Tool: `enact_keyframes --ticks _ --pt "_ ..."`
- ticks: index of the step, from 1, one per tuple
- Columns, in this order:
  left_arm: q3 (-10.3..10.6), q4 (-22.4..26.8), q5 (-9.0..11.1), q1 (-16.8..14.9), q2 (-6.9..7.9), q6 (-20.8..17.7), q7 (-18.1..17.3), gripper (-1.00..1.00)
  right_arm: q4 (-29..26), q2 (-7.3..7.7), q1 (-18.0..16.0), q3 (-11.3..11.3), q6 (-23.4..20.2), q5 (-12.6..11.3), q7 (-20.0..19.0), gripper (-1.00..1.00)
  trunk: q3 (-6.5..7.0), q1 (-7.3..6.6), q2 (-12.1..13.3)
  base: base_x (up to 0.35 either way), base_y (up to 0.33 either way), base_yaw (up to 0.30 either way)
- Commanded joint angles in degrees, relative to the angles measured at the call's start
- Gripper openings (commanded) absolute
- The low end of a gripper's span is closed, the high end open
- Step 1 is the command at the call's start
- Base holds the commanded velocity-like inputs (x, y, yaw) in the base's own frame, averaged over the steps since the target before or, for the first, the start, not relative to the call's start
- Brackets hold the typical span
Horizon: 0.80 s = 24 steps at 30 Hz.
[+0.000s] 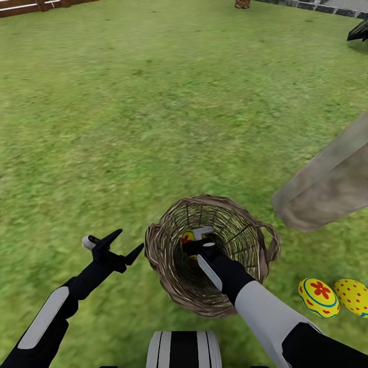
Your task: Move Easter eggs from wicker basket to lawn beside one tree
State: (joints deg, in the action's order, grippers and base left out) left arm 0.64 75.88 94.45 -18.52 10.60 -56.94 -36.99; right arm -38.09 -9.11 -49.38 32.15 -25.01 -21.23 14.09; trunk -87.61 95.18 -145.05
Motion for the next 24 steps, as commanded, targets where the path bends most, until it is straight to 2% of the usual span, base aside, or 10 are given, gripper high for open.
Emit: enact_keyframes --ticks 1,3,8,18,24 --pt "0.06 0.00 0.05 -0.02 0.04 -0.18 -0.19 1.00 1.86 0.05 -0.02 0.28 -0.13 -1.09 0.52 -1.00 0.18 -0.03 0.00 0.000 0.000 0.000" --pt "0.06 0.05 0.04 -0.02 0.04 -0.18 -0.19 1.00 1.88 0.05 -0.02 0.28 -0.13 -1.09 0.54 -1.00 0.63 -0.08 0.03 0.000 0.000 0.000" --pt "0.04 0.06 0.11 0.01 0.07 -0.18 -0.24 1.00 1.59 0.05 -0.02 0.28 -0.18 -1.09 0.65 -1.00 0.63 -0.08 0.03 0.000 0.000 0.000" --pt "0.06 0.22 0.04 -0.01 0.06 -0.18 -0.19 1.00 1.26 0.05 -0.02 0.37 -0.61 -1.14 0.62 -1.00 2.40 -0.28 0.14 0.000 0.000 0.000" --pt "0.02 0.07 0.02 0.01 0.06 -0.18 -0.16 1.00 1.18 0.07 -0.02 0.22 -4.03 -1.27 0.59 -1.00 3.73 -0.44 0.22 0.000 0.000 0.000"
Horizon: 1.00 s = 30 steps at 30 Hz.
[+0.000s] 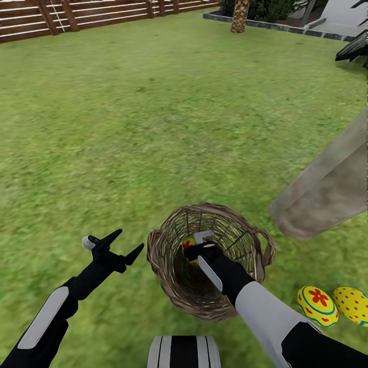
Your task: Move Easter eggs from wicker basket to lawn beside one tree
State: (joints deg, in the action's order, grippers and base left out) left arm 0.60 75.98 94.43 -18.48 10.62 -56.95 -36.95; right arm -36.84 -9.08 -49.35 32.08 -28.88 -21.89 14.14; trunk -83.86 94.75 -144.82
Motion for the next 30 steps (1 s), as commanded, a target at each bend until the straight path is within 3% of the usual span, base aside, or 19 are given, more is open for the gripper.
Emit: enact_keyframes --ticks 1,7,11,30 --pt "0.04 -0.04 -0.04 -0.05 0.03 -0.18 -0.16 1.00 -0.07 0.08 -0.04 0.23 -0.76 -0.70 0.53 -1.00 0.19 -0.03 0.00 0.000 0.000 0.000" --pt "0.02 -0.04 -0.13 -0.05 0.03 -0.18 -0.14 1.00 -0.07 0.11 -0.04 -0.03 -2.28 -0.93 0.53 -1.00 1.52 -0.19 0.08 0.000 0.000 0.000" --pt "0.02 -0.04 -0.06 -0.01 0.04 -0.18 -0.14 1.00 -0.14 0.11 -0.04 -0.20 -5.52 -0.96 0.46 -1.00 2.41 -0.29 0.14 0.000 0.000 0.000" --pt "0.02 -0.11 0.11 -0.04 0.10 -0.18 -0.14 1.00 -0.61 0.74 -0.04 -0.49 -5.83 -1.00 0.45 -1.00 6.62 -0.78 0.39 -0.126 0.000 0.000"
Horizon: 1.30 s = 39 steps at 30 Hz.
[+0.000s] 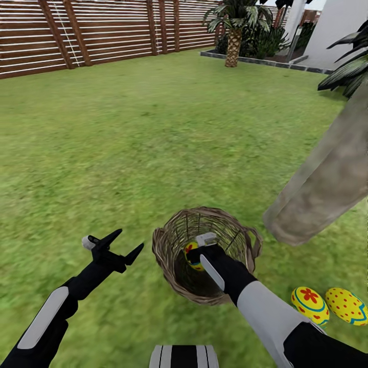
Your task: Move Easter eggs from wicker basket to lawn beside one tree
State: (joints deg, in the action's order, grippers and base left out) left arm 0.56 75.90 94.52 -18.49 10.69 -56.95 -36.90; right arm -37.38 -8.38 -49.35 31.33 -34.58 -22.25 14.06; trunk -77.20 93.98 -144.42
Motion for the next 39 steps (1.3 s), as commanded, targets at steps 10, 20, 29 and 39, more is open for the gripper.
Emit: enact_keyframes --ticks 10,20,29,39 --pt "0.12 -0.14 0.05 -0.04 -0.04 -0.18 -0.19 1.00 -2.94 1.43 -0.04 0.31 -0.31 -0.69 0.36 -1.00 2.18 -0.27 0.12 -0.004 0.000 0.000" --pt "0.09 -0.14 0.05 -0.05 -0.03 -0.18 -0.19 1.00 -2.96 1.39 -0.04 0.22 -0.40 -0.77 0.35 -1.00 4.40 -0.53 0.25 0.000 0.000 0.000" --pt "0.11 -0.14 0.05 -0.03 -0.03 -0.18 -0.19 1.00 -2.96 1.43 -0.04 0.22 -0.40 -0.78 0.35 -1.00 6.39 -0.76 0.38 0.000 0.000 0.000" --pt "0.15 -0.14 0.02 -0.05 -0.05 -0.17 -0.19 1.00 -5.06 1.41 -0.04 0.33 -5.12 -0.77 0.35 -1.00 8.61 -1.02 0.51 -0.017 0.000 0.000"
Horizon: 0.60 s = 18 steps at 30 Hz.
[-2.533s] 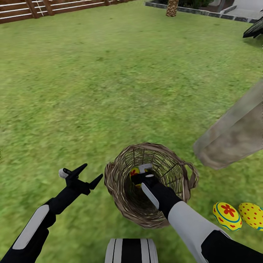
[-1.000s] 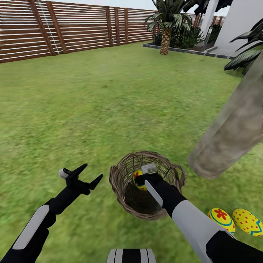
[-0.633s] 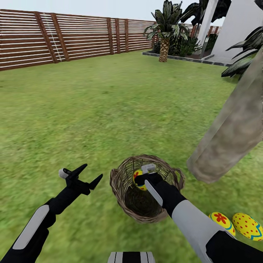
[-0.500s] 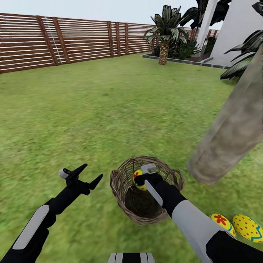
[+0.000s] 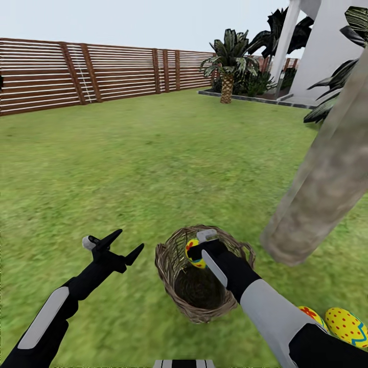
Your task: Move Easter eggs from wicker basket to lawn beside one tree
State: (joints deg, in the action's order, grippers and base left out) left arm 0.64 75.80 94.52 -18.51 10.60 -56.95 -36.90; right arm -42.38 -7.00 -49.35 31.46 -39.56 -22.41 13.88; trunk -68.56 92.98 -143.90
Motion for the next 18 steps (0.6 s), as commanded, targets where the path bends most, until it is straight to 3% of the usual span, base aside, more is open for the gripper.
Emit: enact_keyframes --ticks 1,6,9,12,18 --pt "0.06 -0.03 -0.01 -0.03 0.04 -0.18 -0.19 1.00 -0.12 -0.01 -0.04 0.24 -0.21 -0.62 0.54 -1.00 0.18 -0.05 0.00 -0.269 0.000 0.000" --pt "0.06 -0.03 0.00 -0.03 0.04 -0.17 -0.19 1.00 -0.16 0.11 -0.04 0.27 -0.34 -0.62 0.59 -1.00 1.29 -0.18 0.07 -0.308 0.000 0.000" --pt "0.04 -1.80 0.06 -0.03 0.04 -0.17 -0.19 1.00 -0.28 1.09 -0.04 0.13 -1.47 -0.57 0.55 -1.00 1.96 -0.25 0.11 -0.054 0.000 0.000" --pt "-0.02 -2.45 0.01 -0.01 0.04 -0.17 -0.19 1.00 -2.81 2.37 -0.04 -2.33 -2.84 -0.62 0.54 -1.00 2.62 -0.33 0.15 -0.004 0.000 0.000" --pt "-0.02 -2.46 -0.12 -0.03 0.04 -0.18 -0.19 1.00 -3.49 2.52 -0.04 -2.89 -2.98 -0.56 0.48 -1.00 3.95 -0.49 0.23 -0.045 0.000 0.000"
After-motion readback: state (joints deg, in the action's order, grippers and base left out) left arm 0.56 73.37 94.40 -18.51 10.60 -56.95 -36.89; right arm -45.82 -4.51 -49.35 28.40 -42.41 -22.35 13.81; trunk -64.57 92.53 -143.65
